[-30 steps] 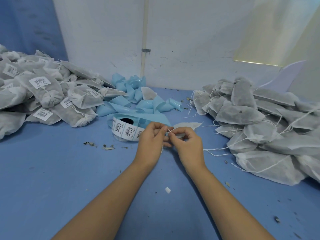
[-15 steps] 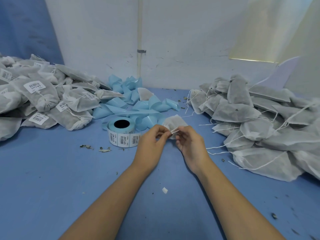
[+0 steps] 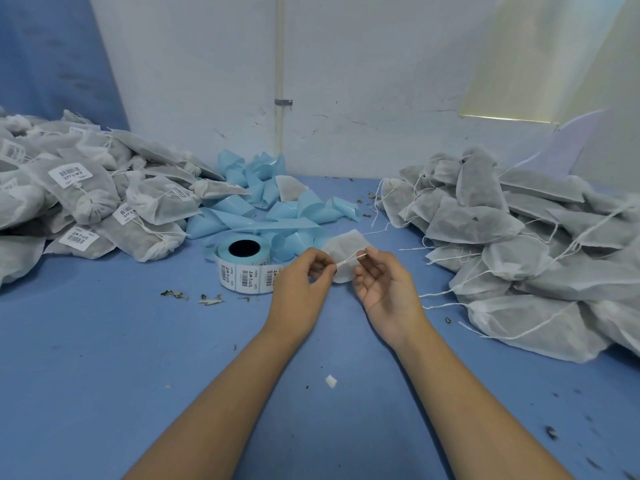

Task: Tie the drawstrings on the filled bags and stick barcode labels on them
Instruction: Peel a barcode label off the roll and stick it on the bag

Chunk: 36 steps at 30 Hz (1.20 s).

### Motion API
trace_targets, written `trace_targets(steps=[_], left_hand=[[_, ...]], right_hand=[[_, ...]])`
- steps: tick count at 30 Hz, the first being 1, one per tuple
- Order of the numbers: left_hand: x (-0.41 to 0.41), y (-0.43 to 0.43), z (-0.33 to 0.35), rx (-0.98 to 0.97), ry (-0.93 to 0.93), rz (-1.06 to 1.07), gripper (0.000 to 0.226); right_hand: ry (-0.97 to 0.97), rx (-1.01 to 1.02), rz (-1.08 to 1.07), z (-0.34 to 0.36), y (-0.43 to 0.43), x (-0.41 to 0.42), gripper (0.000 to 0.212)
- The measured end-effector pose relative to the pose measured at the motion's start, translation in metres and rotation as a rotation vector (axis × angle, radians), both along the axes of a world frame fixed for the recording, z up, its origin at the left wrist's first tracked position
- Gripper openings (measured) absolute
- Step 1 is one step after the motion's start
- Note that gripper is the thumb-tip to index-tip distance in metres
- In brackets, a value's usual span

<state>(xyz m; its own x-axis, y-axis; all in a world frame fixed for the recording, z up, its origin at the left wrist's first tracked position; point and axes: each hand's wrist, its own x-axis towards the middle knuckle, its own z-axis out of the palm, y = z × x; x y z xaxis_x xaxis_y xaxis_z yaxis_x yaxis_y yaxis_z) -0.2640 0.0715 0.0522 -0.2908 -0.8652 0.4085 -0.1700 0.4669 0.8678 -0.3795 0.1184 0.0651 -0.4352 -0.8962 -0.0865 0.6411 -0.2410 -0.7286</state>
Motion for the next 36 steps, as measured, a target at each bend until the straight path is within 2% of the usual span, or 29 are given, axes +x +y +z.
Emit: trace_targets(steps=[6,11,14,16,21,25,29,33,36], left_hand=[[-0.001,-0.003,-0.005,-0.066,-0.119,0.059,0.005],[0.003,-0.002,-0.005,-0.297,-0.177,-0.072,0.041],[0.004,-0.003,-0.004,-0.5,-0.226,-0.062,0.046],[0.003,-0.003,-0.001,-0.573,-0.208,-0.022,0.041],[0.001,-0.001,0.007,-0.344,0.031,0.039,0.041],[0.005,-0.004,0.015,-0.231,0.14,0.088,0.029],[0.008,-0.001,0.024,-0.173,0.305,0.091,0.027],[0.009,-0.004,0.027,-0.186,0.348,0.159,0.042],[0.009,-0.006,0.027,-0.153,0.392,0.175,0.037]], right_hand=[[-0.067,-0.029,0.01,-0.002,-0.001,-0.002,0.012],[-0.21,-0.174,0.189,0.003,0.004,-0.002,0.008],[-0.182,-0.253,0.336,0.006,0.008,0.003,0.031],[-0.166,-0.288,0.404,0.008,0.009,0.006,0.036],[-0.169,-0.324,0.509,0.01,0.012,0.009,0.035],[-0.168,-0.256,0.413,0.009,0.01,0.007,0.034],[-0.05,-0.11,0.205,0.008,0.004,0.009,0.006],[0.264,0.045,-0.086,0.003,-0.003,0.018,0.016],[0.306,0.078,-0.133,0.001,-0.006,0.023,0.02]])
